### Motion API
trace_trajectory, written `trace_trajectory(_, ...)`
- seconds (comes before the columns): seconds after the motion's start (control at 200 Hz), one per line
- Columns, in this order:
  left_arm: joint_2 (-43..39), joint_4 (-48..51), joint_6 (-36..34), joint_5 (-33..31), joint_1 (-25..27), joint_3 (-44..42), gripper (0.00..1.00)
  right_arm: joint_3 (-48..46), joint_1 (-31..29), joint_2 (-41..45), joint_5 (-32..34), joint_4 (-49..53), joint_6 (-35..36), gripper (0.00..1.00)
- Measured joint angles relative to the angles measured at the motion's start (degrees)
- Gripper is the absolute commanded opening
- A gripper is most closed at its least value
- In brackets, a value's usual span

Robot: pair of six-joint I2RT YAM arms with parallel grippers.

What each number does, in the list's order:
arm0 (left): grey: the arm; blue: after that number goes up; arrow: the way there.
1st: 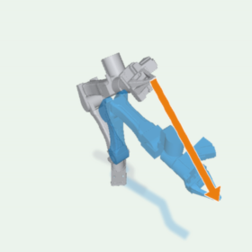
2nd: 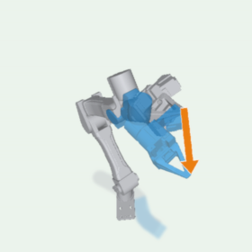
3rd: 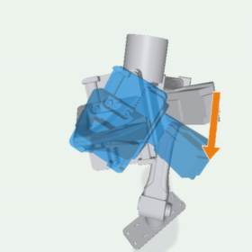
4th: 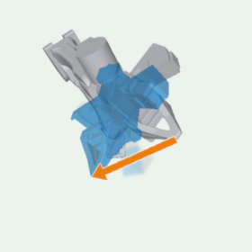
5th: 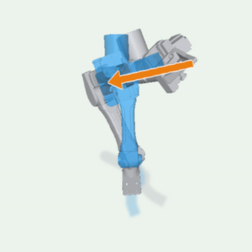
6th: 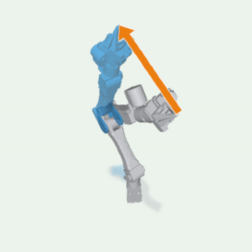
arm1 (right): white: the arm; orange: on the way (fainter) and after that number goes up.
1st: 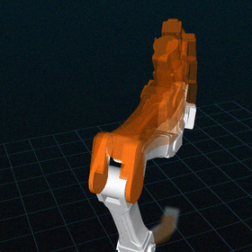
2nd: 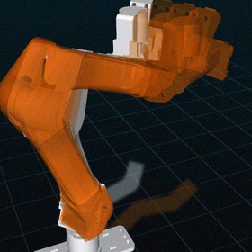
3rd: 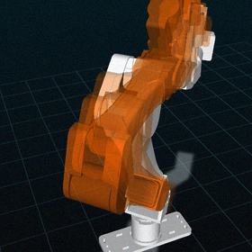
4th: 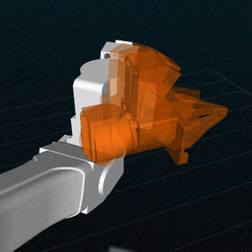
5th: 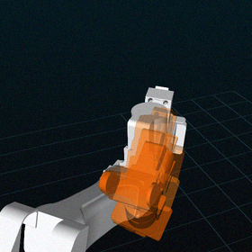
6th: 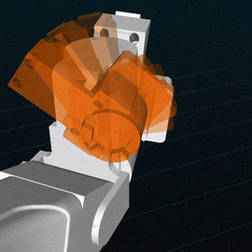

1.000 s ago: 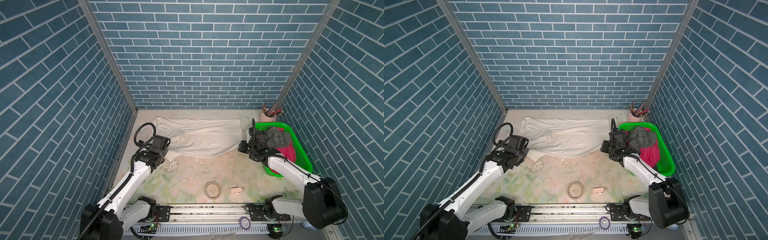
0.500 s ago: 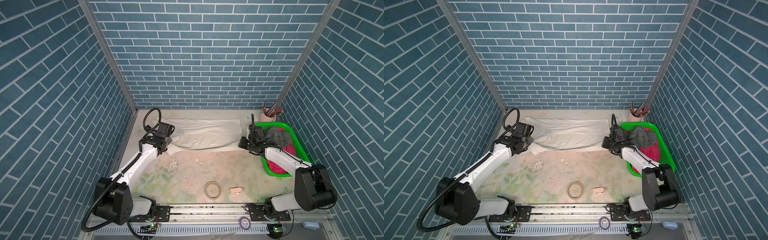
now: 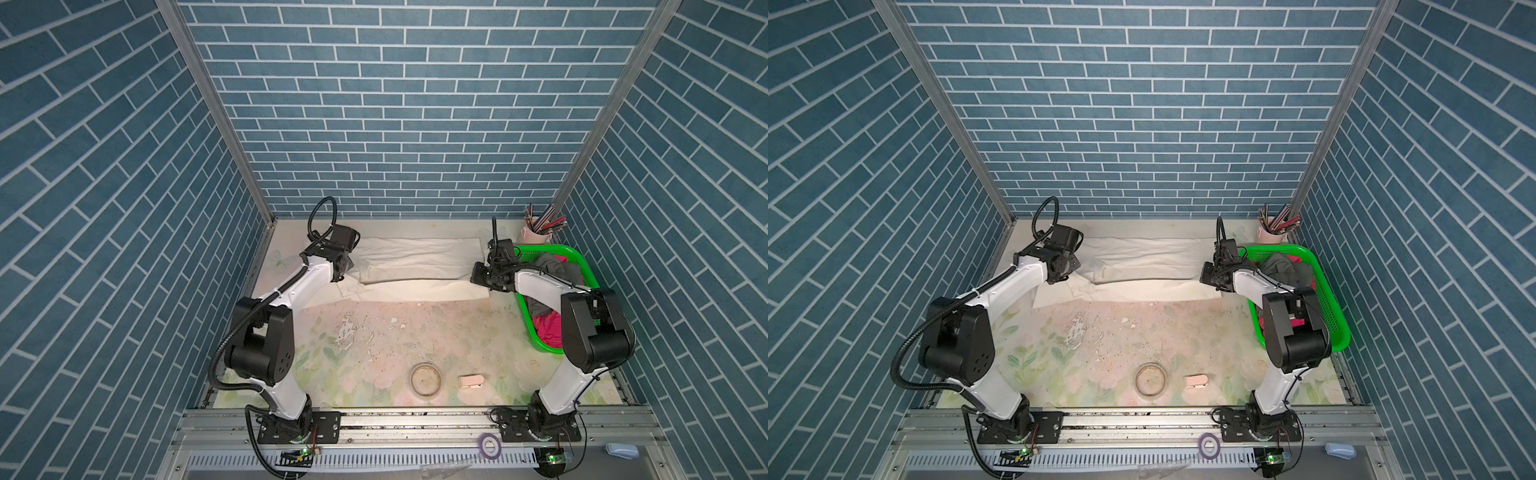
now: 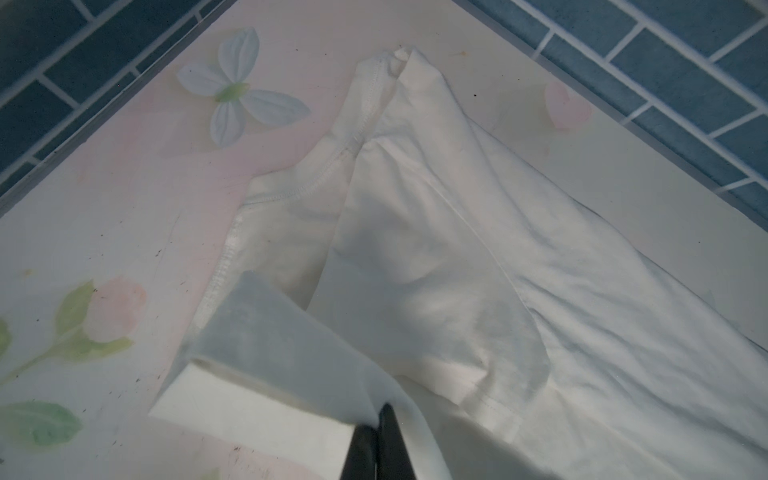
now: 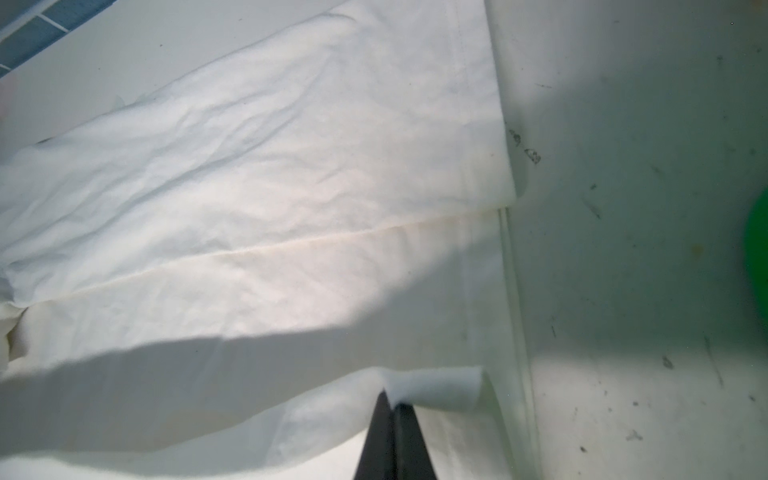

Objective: Fold and stack the t-shirts

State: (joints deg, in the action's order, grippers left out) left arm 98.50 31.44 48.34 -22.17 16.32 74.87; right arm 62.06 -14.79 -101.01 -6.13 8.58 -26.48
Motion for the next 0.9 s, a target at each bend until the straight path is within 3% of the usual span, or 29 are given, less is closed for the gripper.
trace_trajectory(0.505, 13.68, 1.62, -3.39, -2.21, -0.44, 11.15, 0.00, 7.13, 1.11, -8.17, 0.24, 0.81, 2.19, 0.00)
trace_trajectory(0.895, 15.10, 1.75, -6.16, -2.32, -0.87, 16.39, 0.00, 6.95, 2.93, -8.22, 0.76, 1.25, 2.97, 0.04)
